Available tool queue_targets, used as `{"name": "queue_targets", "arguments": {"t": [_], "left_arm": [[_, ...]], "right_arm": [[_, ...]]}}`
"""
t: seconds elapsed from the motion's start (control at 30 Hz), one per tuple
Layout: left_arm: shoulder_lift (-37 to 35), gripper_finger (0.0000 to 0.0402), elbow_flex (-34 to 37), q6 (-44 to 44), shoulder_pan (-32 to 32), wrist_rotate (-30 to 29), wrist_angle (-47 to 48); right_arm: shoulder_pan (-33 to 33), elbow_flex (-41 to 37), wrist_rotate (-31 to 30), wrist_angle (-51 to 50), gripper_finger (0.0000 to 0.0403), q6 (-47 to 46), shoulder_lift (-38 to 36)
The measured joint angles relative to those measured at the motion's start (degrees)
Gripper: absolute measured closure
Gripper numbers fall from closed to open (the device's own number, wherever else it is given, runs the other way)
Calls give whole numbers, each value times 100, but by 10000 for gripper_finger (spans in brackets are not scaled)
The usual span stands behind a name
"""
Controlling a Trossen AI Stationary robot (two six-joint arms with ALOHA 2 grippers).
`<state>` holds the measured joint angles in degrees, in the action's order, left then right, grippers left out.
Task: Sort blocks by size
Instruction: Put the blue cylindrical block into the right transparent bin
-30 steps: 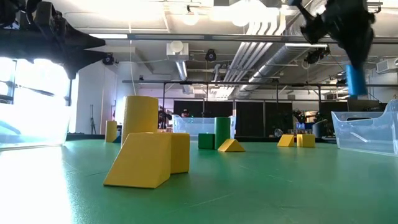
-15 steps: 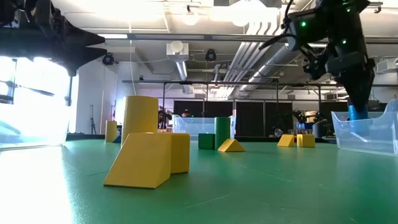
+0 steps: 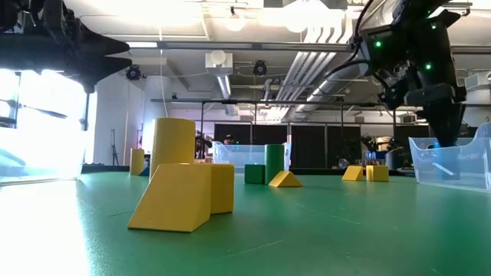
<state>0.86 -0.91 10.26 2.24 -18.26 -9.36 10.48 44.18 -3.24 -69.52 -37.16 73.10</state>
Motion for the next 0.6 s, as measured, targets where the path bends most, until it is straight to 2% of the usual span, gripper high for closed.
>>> {"name": "queue_targets", "arguments": {"t": [0.33,0.6], "left_arm": [[0,211,0,4,0,2,2],[0,211,0,4,0,2,2]], "right_arm": [[0,-98,23,7,263,-145,0],[0,67,48,-229,218,-139,2]]}}
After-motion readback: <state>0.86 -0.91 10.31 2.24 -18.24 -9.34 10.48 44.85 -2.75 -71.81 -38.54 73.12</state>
